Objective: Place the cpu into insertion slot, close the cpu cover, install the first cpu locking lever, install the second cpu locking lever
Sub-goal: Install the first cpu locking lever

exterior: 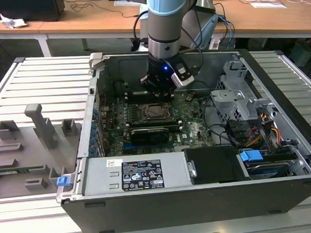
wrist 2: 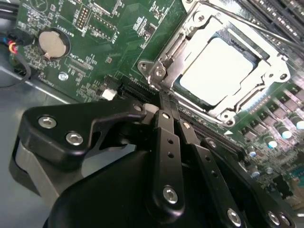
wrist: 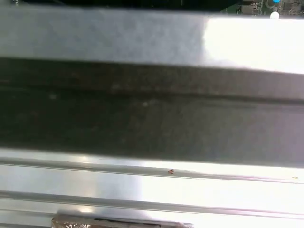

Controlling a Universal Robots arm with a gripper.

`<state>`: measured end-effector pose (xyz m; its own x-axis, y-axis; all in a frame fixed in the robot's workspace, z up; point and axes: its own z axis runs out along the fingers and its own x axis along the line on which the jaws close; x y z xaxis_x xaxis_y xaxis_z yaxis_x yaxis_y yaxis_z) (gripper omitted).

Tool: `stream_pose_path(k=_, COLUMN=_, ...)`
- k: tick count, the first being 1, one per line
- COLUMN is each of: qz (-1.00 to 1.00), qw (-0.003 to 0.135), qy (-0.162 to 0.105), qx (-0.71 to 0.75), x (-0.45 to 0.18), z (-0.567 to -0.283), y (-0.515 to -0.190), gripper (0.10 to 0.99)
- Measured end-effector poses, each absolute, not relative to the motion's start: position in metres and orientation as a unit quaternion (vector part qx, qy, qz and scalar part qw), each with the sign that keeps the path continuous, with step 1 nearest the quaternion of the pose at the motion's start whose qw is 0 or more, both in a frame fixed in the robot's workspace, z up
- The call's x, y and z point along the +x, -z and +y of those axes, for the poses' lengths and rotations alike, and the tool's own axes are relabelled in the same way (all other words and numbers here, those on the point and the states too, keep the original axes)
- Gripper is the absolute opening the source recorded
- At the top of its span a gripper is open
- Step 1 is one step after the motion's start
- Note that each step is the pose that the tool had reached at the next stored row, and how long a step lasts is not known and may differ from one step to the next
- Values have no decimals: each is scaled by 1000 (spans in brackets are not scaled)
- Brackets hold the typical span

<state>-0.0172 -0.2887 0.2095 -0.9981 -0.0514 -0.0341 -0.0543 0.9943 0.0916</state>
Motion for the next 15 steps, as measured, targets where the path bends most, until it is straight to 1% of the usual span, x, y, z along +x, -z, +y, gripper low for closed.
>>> stream_pose_path(k=15, qz=998, qw=16, qy=-46, qx=-27, x=-17, z=-297, y=-211, gripper=106)
